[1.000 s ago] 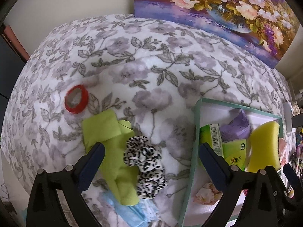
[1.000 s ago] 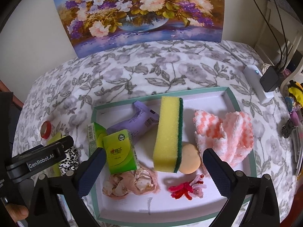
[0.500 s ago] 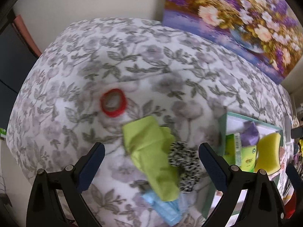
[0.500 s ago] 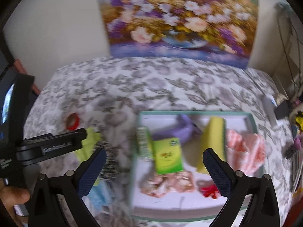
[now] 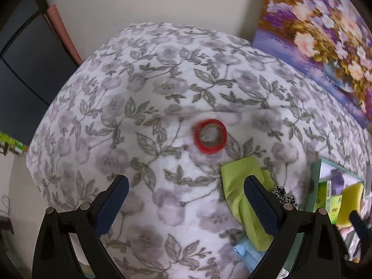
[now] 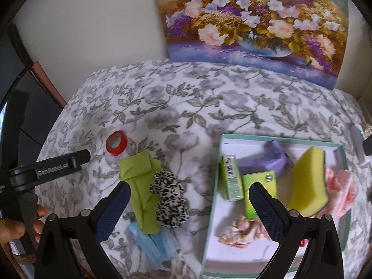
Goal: Organize soft objects
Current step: 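Move both grippers back to the pile toward the lime cloth and leopard scrunchie, then grasp the leopard-print scrunchie with the right gripper while the left grasps the lime green cloth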
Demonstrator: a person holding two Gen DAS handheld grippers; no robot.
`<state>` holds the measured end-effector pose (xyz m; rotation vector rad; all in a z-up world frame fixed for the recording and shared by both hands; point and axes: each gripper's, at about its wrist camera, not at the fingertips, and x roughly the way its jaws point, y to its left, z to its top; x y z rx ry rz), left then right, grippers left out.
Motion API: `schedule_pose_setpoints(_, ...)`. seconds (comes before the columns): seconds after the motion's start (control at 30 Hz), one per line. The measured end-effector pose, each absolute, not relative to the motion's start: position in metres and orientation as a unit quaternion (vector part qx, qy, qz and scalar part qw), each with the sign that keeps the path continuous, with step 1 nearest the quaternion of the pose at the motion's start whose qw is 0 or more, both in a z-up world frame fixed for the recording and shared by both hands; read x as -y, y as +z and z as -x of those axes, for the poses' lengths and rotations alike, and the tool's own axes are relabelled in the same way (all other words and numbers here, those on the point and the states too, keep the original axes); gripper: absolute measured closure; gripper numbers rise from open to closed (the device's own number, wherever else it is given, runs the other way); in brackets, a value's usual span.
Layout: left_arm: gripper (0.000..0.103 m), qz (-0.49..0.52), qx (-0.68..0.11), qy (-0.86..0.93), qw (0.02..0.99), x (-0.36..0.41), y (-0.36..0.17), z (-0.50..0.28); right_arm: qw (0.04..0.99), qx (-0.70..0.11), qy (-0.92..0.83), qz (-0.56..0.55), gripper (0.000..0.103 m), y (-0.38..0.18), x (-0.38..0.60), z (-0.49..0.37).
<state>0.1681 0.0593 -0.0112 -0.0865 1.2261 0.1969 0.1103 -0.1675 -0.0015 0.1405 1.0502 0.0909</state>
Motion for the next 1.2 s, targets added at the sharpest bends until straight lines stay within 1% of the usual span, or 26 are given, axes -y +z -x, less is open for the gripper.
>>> schedule_pose_setpoints(0.37,0.004,0.072,-0.601,0.059,0.793,-0.055,-0.035,-0.175,0.845,-0.526,0.065,-0.071,0.0,-0.034,0.148,-0.124)
schedule_pose_setpoints(0.43,0.004,0.077,-0.612,0.052,0.786,-0.052,-0.043,-0.177,0.84,-0.535,0.063,-0.073,0.002,-0.042,0.147,-0.126)
schedule_pose_setpoints(0.47,0.004,0.079,-0.614,0.051,0.784,-0.051,-0.046,-0.178,0.838,-0.537,0.064,-0.073,0.006,-0.045,0.147,-0.126)
schedule_pose_setpoints(0.5,0.004,0.081,-0.619,0.049,0.78,-0.05,-0.05,-0.178,0.836,-0.54,0.065,-0.074,0.012,-0.048,0.146,-0.127)
schedule_pose_setpoints(0.57,0.004,0.083,-0.625,0.045,0.775,-0.047,-0.056,-0.179,0.832,-0.544,0.068,-0.078,0.019,-0.053,0.146,-0.128)
schedule_pose_setpoints(0.63,0.004,0.087,-0.632,0.039,0.769,-0.043,-0.063,-0.18,0.828,-0.55,0.072,-0.081,0.021,-0.058,0.144,-0.129)
schedule_pose_setpoints(0.7,0.004,0.093,-0.638,0.035,0.764,-0.04,-0.07,-0.181,0.826,-0.554,0.073,-0.077,0.028,-0.062,0.142,-0.13)
schedule_pose_setpoints(0.77,0.004,0.098,-0.642,0.028,0.76,-0.035,-0.076,-0.181,0.824,-0.557,0.077,-0.071,0.032,-0.066,0.139,-0.13)
schedule_pose_setpoints(0.83,0.004,0.095,-0.647,0.026,0.756,-0.031,-0.081,-0.182,0.821,-0.561,0.079,-0.067,0.033,-0.07,0.137,-0.132)
schedule_pose_setpoints(0.87,0.004,0.09,-0.651,0.026,0.753,-0.028,-0.085,-0.182,0.82,-0.563,0.078,-0.066,0.036,-0.072,0.137,-0.132)
schedule_pose_setpoints(0.9,0.004,0.086,-0.655,0.026,0.751,-0.027,-0.088,-0.183,0.819,-0.565,0.078,-0.065,0.042,-0.074,0.137,-0.132)
schedule_pose_setpoints(0.97,0.004,0.073,-0.666,0.028,0.742,-0.023,-0.098,-0.184,0.817,-0.568,0.076,-0.064,0.049,-0.078,0.137,-0.133)
schedule_pose_setpoints(1.03,0.004,0.069,-0.674,0.029,0.735,-0.02,-0.106,-0.185,0.815,-0.571,0.076,-0.067,0.049,-0.082,0.138,-0.134)
schedule_pose_setpoints(1.2,0.004,0.08,-0.692,0.036,0.716,-0.017,-0.122,-0.187,0.811,-0.575,0.078,-0.071,0.063,-0.089,0.138,-0.136)
